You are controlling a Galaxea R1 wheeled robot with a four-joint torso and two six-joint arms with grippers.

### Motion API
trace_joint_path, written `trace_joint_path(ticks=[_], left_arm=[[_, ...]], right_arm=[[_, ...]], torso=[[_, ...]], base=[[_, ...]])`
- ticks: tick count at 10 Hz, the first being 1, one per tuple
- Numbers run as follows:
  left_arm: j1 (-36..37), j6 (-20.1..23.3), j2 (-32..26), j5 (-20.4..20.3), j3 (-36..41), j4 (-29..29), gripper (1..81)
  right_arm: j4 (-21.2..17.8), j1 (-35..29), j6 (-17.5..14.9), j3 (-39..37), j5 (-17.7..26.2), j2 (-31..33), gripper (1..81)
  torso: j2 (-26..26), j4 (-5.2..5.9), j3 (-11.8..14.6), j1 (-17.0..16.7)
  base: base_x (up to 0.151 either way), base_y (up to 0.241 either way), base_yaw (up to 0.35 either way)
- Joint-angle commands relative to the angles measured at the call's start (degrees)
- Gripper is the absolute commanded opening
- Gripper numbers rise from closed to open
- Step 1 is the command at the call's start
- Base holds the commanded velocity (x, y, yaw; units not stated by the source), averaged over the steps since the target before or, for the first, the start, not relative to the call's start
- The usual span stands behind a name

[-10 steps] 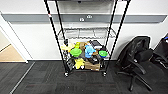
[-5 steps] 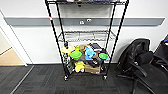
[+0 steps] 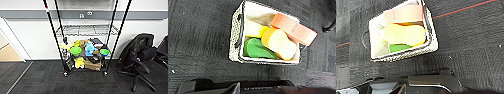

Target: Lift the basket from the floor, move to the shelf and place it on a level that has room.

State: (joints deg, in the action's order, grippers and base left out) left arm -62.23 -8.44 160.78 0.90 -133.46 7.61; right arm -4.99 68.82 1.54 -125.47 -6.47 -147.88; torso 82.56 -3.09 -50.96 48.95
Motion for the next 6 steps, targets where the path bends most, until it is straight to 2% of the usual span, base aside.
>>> trace_joint_path(ticks=[1,3,4,5,6], left_arm=[[4.53,0.00,-0.37,3.14,0.48,0.66,81.1],[5.14,0.00,0.07,3.14,0.39,0.74,81.1],[5.67,0.00,0.25,3.14,0.39,0.74,81.1],[6.20,0.00,0.60,3.14,0.39,0.83,81.1],[6.63,0.00,0.77,3.14,0.39,1.61,81.1]], right_arm=[[-0.11,-5.12,0.31,-0.55,2.86,1.86,81.1],[-0.02,-7.67,0.49,-1.53,5.07,1.61,81.1],[0.06,-8.90,0.49,-1.79,5.68,1.51,81.1],[0.24,-10.05,0.49,-1.97,7.00,1.16,81.1],[0.59,-11.28,0.49,-2.23,7.96,0.73,81.1]], torso=[[5.42,0.00,-5.02,3.49],[9.53,0.00,-8.83,6.12],[11.34,0.00,-8.51,7.27],[13.33,0.00,-7.08,8.56],[14.34,0.00,-7.69,9.26]], base=[[0.000,0.000,0.000],[0.000,0.000,0.000],[0.000,0.000,0.000],[0.000,0.000,0.000],[0.000,0.000,0.000]])
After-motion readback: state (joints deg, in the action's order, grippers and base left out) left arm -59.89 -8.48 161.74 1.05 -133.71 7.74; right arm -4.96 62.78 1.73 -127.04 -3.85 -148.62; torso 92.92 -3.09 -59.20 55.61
